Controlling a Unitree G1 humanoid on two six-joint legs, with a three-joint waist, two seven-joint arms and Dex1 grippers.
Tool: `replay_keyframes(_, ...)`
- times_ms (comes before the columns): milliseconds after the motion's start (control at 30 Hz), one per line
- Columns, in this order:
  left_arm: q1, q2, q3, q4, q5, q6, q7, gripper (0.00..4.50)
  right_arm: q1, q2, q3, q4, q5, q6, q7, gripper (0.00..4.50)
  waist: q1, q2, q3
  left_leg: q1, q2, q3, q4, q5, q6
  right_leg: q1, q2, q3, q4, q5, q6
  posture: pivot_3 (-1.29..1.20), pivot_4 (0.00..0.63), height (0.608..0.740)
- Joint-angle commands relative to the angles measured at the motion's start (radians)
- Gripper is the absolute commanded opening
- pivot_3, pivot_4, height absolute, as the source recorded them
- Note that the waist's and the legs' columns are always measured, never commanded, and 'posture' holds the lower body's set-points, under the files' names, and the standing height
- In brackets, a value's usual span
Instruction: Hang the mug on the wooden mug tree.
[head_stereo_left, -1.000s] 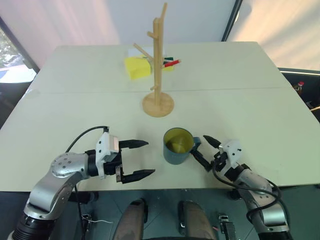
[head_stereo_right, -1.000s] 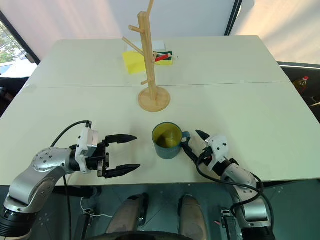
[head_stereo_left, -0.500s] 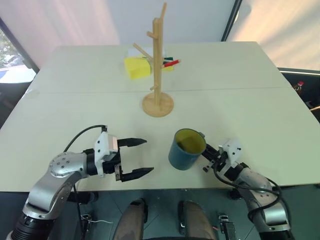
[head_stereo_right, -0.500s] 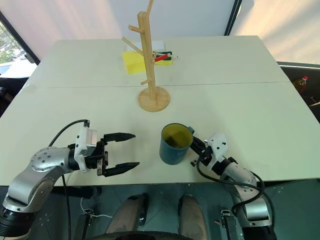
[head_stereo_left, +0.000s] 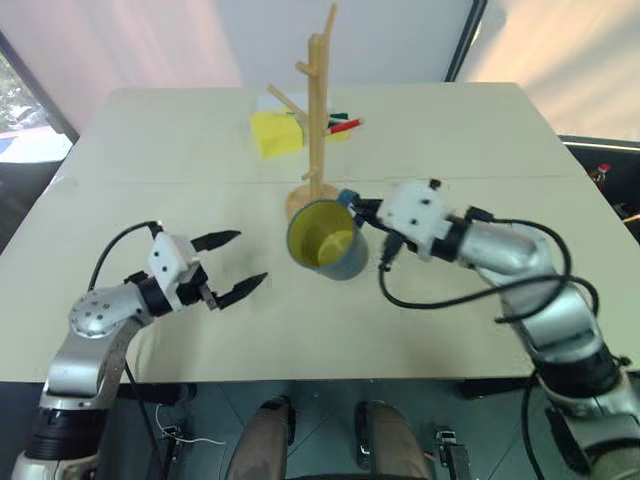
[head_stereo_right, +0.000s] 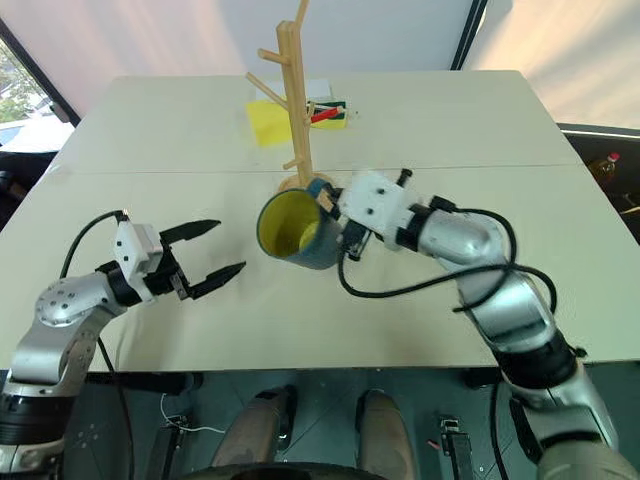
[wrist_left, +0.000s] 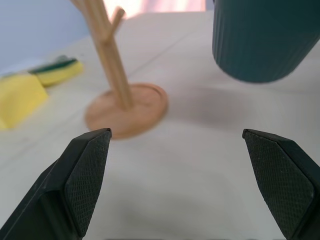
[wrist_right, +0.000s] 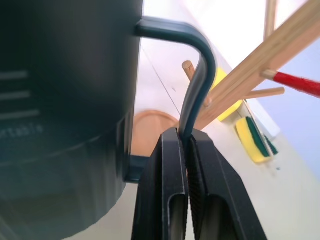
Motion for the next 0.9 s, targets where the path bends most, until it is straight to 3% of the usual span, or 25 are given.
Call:
replay_keyframes(33, -0.016, -0.005, 0.027, -0.015, -0.003, -0.024, 0.020, 4.50, -0.086, 0.035, 0.024, 0.020, -0.051, 0.024, -0.021, 0.05, -0.001, 0.000, 0.000, 0.000, 0.000, 0.000, 0.000, 0.000, 0.000, 0.000, 0.000, 0.000, 0.000, 0.000, 0.000, 0.00, 0.150, 0.740)
replay_keyframes(333, -0.034, -0.014, 0.035, -0.070, -0.044, 0.022, 0.056, 4.50, -0.203, 0.015, -0.032, 0.105, -0.062, 0.051, 0.019, 0.05, -0.003, 0.000, 0.000, 0.001, 0.000, 0.000, 0.000, 0.000, 0.000, 0.001, 0.001, 0.000, 0.001, 0.002, 0.003, 0.00, 0.150, 0.740)
replay_keyframes(567, -0.065, -0.031, 0.007, -0.075, -0.055, 0.041, 0.052, 4.50, -0.217, -0.013, -0.118, 0.371, -0.049, -0.195, 0.034, 0.05, -0.007, 0.000, 0.000, 0.001, 0.000, 0.000, 0.000, 0.000, 0.000, 0.001, 0.001, 0.000, 0.001, 0.002, 0.003, 0.00, 0.150, 0.740)
replay_keyframes(900, -0.094, -0.054, -0.007, -0.087, -0.077, 0.063, 0.050, 4.50, -0.340, 0.060, -0.139, 0.681, -0.014, -0.445, 0.088, 0.05, -0.034, 0.000, 0.000, 0.003, 0.002, 0.001, 0.000, 0.000, 0.000, 0.001, 0.004, 0.001, 0.002, 0.003, 0.004, 0.00, 0.150, 0.740)
